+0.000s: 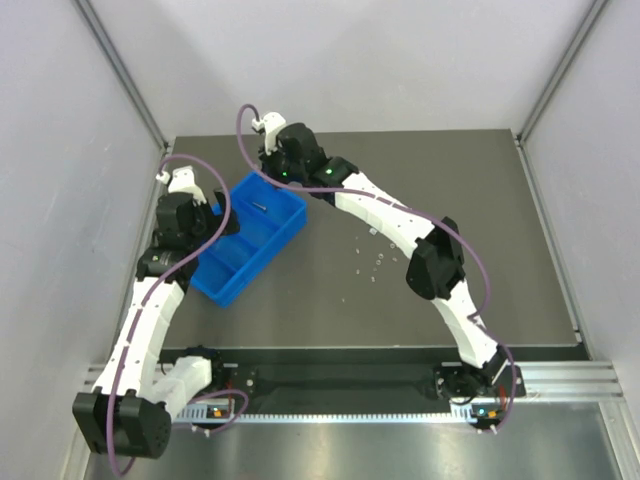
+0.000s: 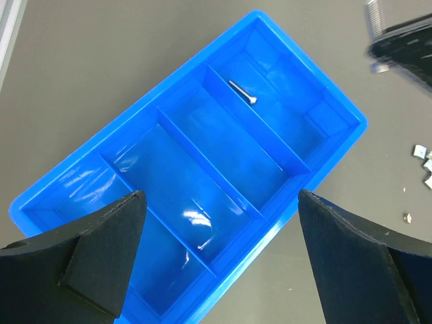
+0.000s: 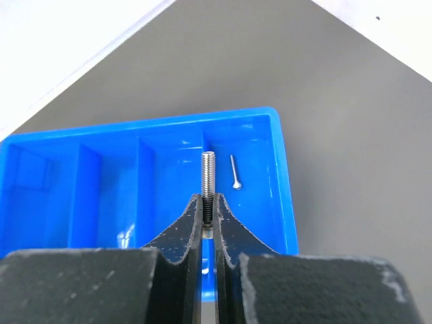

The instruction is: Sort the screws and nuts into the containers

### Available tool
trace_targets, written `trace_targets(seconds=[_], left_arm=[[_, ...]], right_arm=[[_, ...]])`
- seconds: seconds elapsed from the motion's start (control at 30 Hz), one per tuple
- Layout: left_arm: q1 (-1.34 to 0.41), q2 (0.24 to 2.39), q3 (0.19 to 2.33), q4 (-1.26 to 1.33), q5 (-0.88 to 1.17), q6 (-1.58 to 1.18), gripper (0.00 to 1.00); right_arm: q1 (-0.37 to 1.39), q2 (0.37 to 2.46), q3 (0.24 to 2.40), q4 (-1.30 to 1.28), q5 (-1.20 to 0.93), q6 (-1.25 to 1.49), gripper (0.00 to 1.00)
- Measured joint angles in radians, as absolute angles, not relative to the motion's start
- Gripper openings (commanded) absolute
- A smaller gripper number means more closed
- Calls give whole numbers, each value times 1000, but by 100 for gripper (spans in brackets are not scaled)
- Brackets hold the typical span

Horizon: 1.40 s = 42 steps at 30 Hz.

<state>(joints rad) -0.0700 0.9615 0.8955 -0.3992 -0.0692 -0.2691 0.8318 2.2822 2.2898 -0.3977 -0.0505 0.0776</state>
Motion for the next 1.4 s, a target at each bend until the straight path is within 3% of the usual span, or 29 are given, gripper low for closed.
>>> trace_targets(seconds=[0.17,0.3,0.37,0.47,0.5,0.73,0.97,1.13,1.3,1.4], left_arm=[[-70,944,896,-403,-70,-271,99],[-70,936,896,-404,-72,-272,99],[-70,936,896,-405,-72,-272,99],[-70,936,896,-405,-72,-272,99],[-70,936,896,-405,-72,-273,99],[-70,936,896,-405,-72,-276,99],[-70,936,896,-405,-72,-278,99],[-70,936,896,-405,-72,-278,99],[-70,937,896,-405,-72,-278,99],[-70,937,896,-405,-73,-278,99]], right_arm=[[820,2334,2264,-390,-32,80,3],[812,2379,2244,-411,-26,80,26],[810,2384,2243,-426,-39,83,49],[809,2375,2244,-433,-60,78,73],[809,2370,2244,-439,-62,75,74],[749,2219,2136,-459,-29,113,71],[467,2032,1815,-426,103,230,64],[388,2054,1649,-439,164,285,59],[415,2120,1643,-440,162,317,56],[424,2149,1644,-437,163,327,49]])
